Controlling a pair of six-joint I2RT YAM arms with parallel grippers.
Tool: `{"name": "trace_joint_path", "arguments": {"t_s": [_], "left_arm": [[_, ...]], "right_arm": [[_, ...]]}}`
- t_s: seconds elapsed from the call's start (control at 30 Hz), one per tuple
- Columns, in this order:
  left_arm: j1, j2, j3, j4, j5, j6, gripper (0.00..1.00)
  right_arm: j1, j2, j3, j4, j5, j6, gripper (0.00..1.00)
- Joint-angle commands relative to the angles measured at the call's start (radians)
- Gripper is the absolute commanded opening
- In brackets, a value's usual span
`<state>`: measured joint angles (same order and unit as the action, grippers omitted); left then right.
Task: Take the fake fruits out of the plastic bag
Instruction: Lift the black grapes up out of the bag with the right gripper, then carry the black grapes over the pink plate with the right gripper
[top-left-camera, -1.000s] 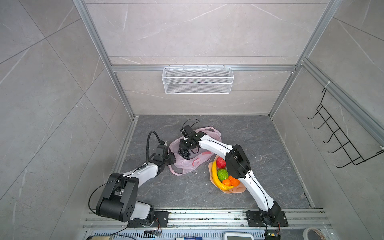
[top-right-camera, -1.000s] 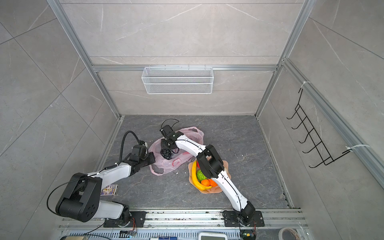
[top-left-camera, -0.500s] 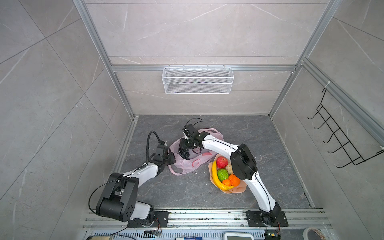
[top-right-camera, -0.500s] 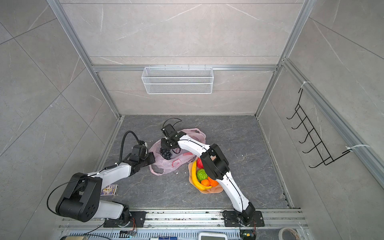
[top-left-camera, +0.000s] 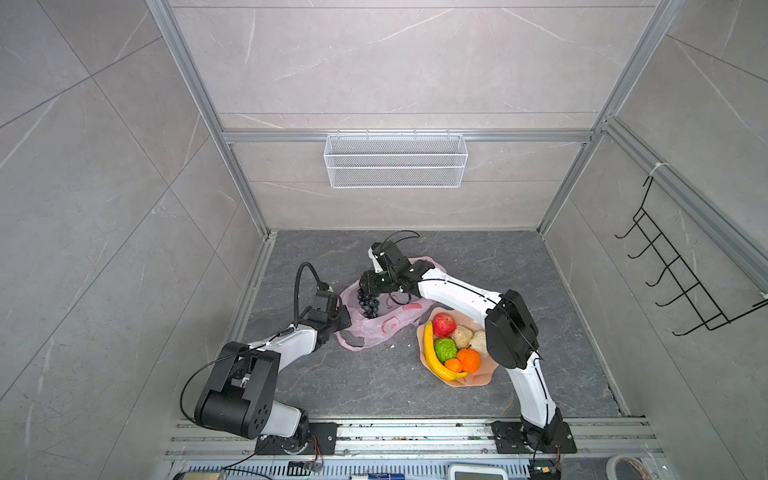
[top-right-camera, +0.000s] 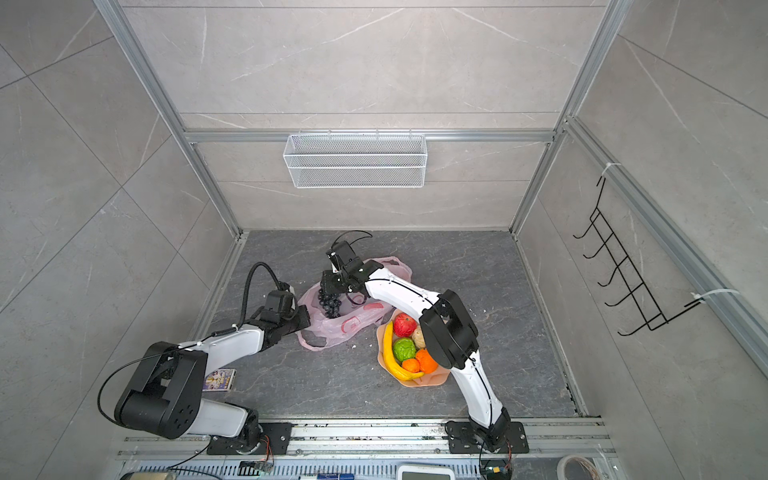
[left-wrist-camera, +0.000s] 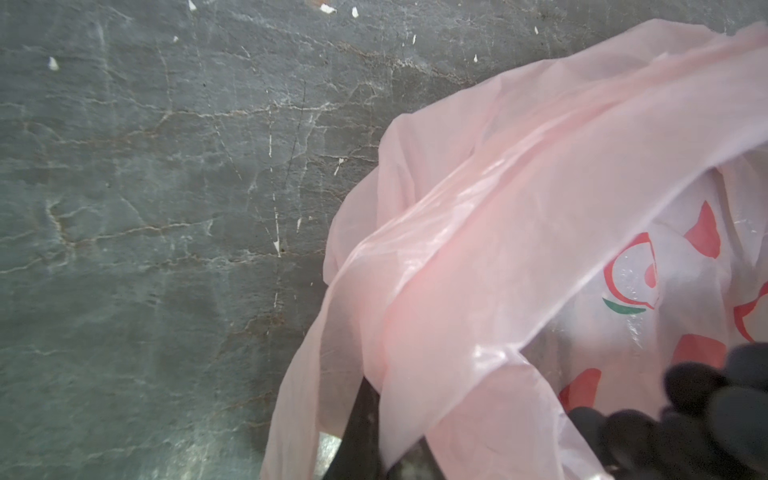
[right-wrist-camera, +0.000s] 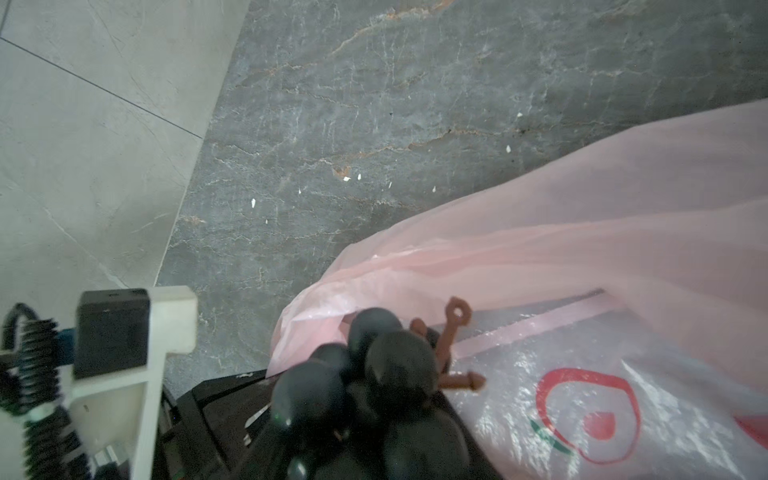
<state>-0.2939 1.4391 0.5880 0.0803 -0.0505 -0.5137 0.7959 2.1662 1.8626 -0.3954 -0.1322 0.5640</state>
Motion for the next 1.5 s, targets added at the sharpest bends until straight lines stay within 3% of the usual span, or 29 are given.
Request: {"name": "trace_joint_path", "arguments": {"t_s": [0.0, 0.43, 0.87, 1.47], "left_arm": [[0.004, 0.007, 0.022, 0.005, -0.015, -0.005, 0.06], [0.004, 0.011, 0.028, -0.003, -0.022, -0.002, 0.06], [0.003, 0.01, 0.027, -0.005, -0.026, 0.001, 0.06], [0.003, 0.015, 0.029, -0.007, -0.029, 0.003, 0.06]], "right_arm": [[0.006, -0.072, -0.017, 0.027, -0.01, -0.016, 0.44], [-0.004, -0.248, -0.104, -0.008, 0.0, -0.023, 0.44], [-0.099, -0.5, -0.292, -0.041, 0.053, -0.045, 0.43], [-0.22, -0.885, -0.546, -0.319, 0.227, -0.129, 0.43]]}}
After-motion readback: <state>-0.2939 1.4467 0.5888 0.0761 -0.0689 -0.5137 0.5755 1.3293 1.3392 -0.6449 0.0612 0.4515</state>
